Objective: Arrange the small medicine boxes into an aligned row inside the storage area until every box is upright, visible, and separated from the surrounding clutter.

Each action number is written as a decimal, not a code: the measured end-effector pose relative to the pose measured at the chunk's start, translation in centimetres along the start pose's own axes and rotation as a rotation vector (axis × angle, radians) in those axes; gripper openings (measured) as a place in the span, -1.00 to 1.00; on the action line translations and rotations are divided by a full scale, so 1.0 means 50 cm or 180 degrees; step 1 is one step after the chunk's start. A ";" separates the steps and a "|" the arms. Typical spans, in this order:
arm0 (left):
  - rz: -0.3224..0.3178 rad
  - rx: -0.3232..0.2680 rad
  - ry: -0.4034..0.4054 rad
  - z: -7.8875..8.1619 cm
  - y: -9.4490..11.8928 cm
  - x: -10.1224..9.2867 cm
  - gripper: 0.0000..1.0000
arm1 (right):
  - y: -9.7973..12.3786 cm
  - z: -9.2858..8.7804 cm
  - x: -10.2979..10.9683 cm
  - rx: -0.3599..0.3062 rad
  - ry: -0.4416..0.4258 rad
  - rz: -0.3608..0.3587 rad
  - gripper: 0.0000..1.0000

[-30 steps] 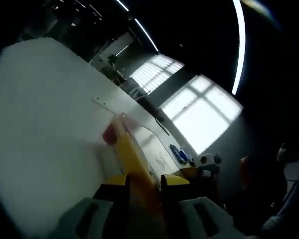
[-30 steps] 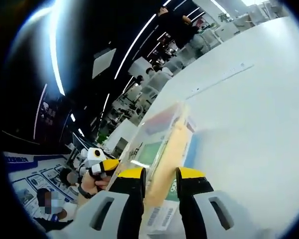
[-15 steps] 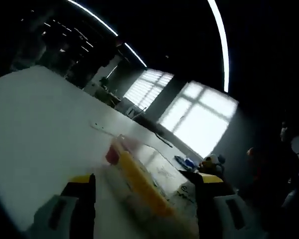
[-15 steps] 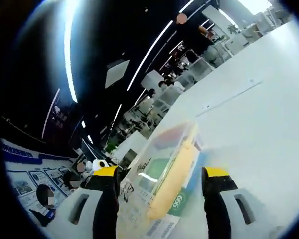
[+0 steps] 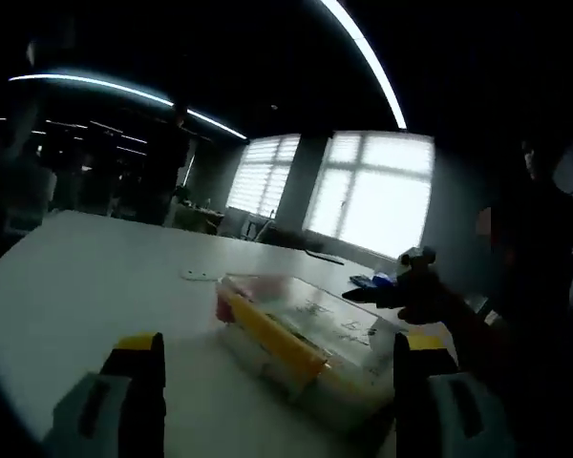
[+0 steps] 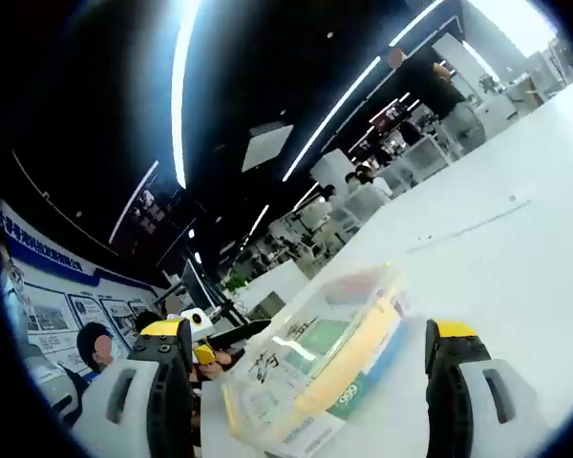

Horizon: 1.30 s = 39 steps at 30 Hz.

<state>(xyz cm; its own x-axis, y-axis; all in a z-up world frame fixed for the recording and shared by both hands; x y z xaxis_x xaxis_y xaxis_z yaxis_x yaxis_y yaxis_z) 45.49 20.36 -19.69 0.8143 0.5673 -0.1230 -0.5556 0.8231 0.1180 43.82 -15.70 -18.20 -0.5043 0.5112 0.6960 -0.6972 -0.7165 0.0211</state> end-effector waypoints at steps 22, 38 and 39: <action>-0.0019 0.0085 -0.0465 -0.047 0.018 -0.109 0.93 | -0.060 0.072 -0.057 -0.0157 0.0202 0.0095 0.67; -0.0113 0.0129 -0.0559 -0.074 -0.011 -0.155 0.43 | -0.209 0.067 -0.113 0.0605 -0.0272 0.0032 0.37; -0.0167 0.0088 -0.0394 -0.076 -0.015 -0.159 0.40 | -0.211 0.064 -0.117 0.0644 -0.0261 0.0038 0.30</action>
<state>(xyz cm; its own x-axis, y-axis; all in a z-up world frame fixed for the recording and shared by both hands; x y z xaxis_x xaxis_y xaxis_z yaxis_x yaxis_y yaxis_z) 38.79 15.35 -22.56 0.8575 0.5144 -0.0073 -0.5083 0.8494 0.1419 55.77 -12.63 -20.19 -0.4630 0.4678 0.7529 -0.5708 -0.8072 0.1505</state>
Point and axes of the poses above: the point that each gripper's makers call its tool centre point, and the gripper's own axes: y roughly backward along the fingers, x roughly to its left, z roughly out of its top, the point moved 9 cm from there along y, roughly backward along the fingers, and after that the axes turned 8 degrees about -y, right-handed, at the moved point
